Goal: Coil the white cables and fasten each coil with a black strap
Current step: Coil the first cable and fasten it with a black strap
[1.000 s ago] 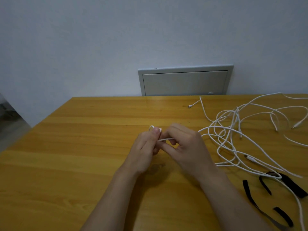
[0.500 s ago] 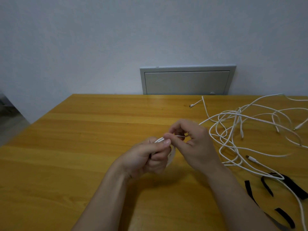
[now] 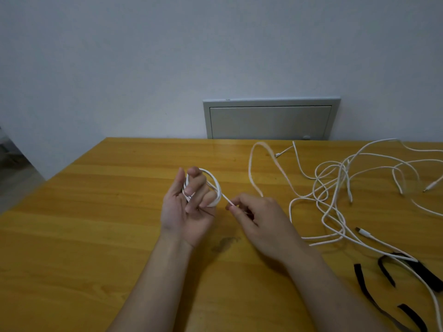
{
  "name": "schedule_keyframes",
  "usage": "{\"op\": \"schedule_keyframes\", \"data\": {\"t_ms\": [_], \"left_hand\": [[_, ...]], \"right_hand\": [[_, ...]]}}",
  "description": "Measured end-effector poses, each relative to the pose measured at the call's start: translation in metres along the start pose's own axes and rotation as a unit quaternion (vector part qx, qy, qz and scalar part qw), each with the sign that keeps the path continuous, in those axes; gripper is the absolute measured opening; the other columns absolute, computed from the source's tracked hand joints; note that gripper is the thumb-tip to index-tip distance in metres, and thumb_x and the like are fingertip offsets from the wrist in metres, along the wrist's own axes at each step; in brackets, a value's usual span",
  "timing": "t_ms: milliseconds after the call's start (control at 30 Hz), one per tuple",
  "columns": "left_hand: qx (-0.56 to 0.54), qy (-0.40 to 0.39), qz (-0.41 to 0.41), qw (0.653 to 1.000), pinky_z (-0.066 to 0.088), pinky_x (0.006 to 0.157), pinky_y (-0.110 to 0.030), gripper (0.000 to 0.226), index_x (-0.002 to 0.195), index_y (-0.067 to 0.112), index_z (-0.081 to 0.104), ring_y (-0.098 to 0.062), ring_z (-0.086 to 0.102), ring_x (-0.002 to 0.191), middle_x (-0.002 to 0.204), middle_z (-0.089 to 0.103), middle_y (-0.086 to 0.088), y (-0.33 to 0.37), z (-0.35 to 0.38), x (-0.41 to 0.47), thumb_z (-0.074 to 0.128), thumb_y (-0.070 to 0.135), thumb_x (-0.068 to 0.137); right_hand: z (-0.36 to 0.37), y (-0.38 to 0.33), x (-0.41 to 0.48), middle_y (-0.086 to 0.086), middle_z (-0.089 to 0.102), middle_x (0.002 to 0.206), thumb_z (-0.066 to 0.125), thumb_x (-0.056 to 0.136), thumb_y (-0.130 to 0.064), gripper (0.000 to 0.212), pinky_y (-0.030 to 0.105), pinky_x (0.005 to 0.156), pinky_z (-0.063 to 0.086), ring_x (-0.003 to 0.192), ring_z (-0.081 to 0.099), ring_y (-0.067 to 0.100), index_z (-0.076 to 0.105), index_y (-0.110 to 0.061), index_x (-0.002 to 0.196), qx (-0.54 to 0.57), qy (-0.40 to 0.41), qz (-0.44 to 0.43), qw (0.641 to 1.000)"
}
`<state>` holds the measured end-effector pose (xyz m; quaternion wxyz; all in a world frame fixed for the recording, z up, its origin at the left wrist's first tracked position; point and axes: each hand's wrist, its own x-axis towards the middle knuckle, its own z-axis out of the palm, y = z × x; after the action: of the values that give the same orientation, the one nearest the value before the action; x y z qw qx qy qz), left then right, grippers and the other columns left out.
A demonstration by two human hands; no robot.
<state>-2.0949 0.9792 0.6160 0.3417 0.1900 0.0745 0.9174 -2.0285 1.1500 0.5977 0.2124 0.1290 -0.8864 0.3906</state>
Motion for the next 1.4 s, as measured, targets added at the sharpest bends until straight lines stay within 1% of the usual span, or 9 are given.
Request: {"op": "schedule_keyframes", "data": {"t_ms": [333, 500, 733, 933, 1033, 1133, 1200, 1300, 1400], "left_hand": [[0.043, 0.198, 0.203, 0.958, 0.055, 0.059, -0.023, 0.041, 0.088, 0.013, 0.067, -0.009, 0.063, 0.062, 0.077, 0.066, 0.003, 0.000, 0.022, 0.002, 0.040, 0.035, 0.107], [0.227, 0.217, 0.266, 0.912, 0.059, 0.075, -0.024, 0.041, 0.095, 0.013, 0.061, -0.014, 0.073, 0.077, 0.086, 0.075, -0.004, -0.007, 0.032, 0.005, 0.031, 0.036, 0.110], [0.553, 0.189, 0.345, 0.735, 0.055, 0.086, -0.037, 0.041, 0.101, 0.006, 0.058, -0.028, 0.073, 0.087, 0.093, 0.076, -0.009, -0.013, 0.024, 0.006, 0.024, 0.026, 0.113], [0.768, 0.139, 0.260, 0.569, 0.053, 0.072, -0.034, 0.031, 0.097, 0.015, 0.062, -0.019, 0.067, 0.077, 0.082, 0.069, 0.000, -0.023, 0.008, 0.003, 0.036, 0.025, 0.110], [0.853, 0.137, 0.193, 0.466, 0.042, 0.066, -0.031, 0.035, 0.086, 0.024, 0.063, -0.008, 0.058, 0.070, 0.071, 0.059, 0.009, -0.017, 0.000, 0.002, 0.038, 0.034, 0.107], [0.889, 0.152, 0.150, 0.405, 0.031, 0.062, -0.034, 0.044, 0.069, 0.027, 0.058, -0.008, 0.048, 0.061, 0.059, 0.050, 0.009, -0.015, 0.002, 0.002, 0.035, 0.042, 0.104], [0.879, 0.143, 0.121, 0.439, 0.029, 0.060, -0.036, 0.050, 0.060, 0.027, 0.050, -0.009, 0.042, 0.055, 0.053, 0.046, 0.009, -0.017, 0.006, 0.000, 0.033, 0.045, 0.104], [0.810, 0.101, 0.044, 0.576, 0.028, 0.056, -0.035, 0.056, 0.058, 0.023, 0.043, -0.014, 0.032, 0.052, 0.052, 0.037, 0.009, -0.022, 0.012, -0.003, 0.029, 0.048, 0.106], [0.739, 0.077, -0.022, 0.669, 0.021, 0.050, -0.026, 0.056, 0.060, 0.013, 0.036, -0.013, 0.023, 0.052, 0.057, 0.028, 0.005, -0.025, 0.017, -0.006, 0.029, 0.050, 0.103]], "right_hand": [[0.008, -0.011, 0.002, -0.016, 0.051, 0.061, 0.050, 0.099, -0.045, 0.028, 0.039, 0.062, 0.047, 0.061, 0.051, 0.008, 0.064, -0.026, 0.084, -0.021, 0.007, -0.013, 1.000], [0.009, -0.016, 0.002, -0.018, 0.049, 0.061, 0.064, 0.095, -0.038, 0.016, 0.031, 0.058, 0.040, 0.059, 0.048, 0.006, 0.069, -0.026, 0.086, -0.057, 0.039, -0.022, 0.997], [0.009, -0.016, 0.001, -0.015, 0.059, 0.069, 0.069, 0.093, -0.037, 0.013, 0.033, 0.058, 0.044, 0.065, 0.053, 0.006, 0.067, -0.026, 0.087, -0.076, 0.078, -0.024, 0.994], [0.002, -0.018, 0.002, -0.007, 0.057, 0.058, 0.056, 0.095, -0.054, 0.039, 0.040, 0.051, 0.045, 0.055, 0.054, 0.019, 0.058, -0.024, 0.069, -0.069, 0.127, -0.040, 0.989], [-0.006, -0.019, 0.001, -0.014, 0.037, 0.051, 0.060, 0.090, -0.056, 0.043, 0.036, 0.049, 0.039, 0.051, 0.038, 0.008, 0.049, -0.024, 0.064, -0.064, 0.146, -0.033, 0.987], [-0.011, -0.018, 0.000, -0.022, 0.035, 0.060, 0.070, 0.088, -0.042, 0.030, 0.025, 0.053, 0.031, 0.057, 0.038, -0.003, 0.053, -0.024, 0.071, -0.061, 0.147, -0.044, 0.986], [-0.012, -0.016, 0.002, -0.027, 0.036, 0.067, 0.074, 0.089, -0.037, 0.026, 0.013, 0.057, 0.030, 0.062, 0.042, -0.008, 0.057, -0.022, 0.077, -0.063, 0.153, -0.052, 0.985], [-0.015, -0.013, 0.003, -0.030, 0.037, 0.067, 0.080, 0.087, -0.034, 0.026, 0.003, 0.062, 0.032, 0.067, 0.046, -0.013, 0.061, -0.018, 0.081, -0.049, 0.177, -0.057, 0.981], [-0.019, -0.010, 0.004, -0.032, 0.048, 0.070, 0.081, 0.085, -0.035, 0.026, 0.004, 0.061, 0.032, 0.065, 0.047, -0.010, 0.062, -0.017, 0.080, -0.027, 0.186, -0.053, 0.981]]}}
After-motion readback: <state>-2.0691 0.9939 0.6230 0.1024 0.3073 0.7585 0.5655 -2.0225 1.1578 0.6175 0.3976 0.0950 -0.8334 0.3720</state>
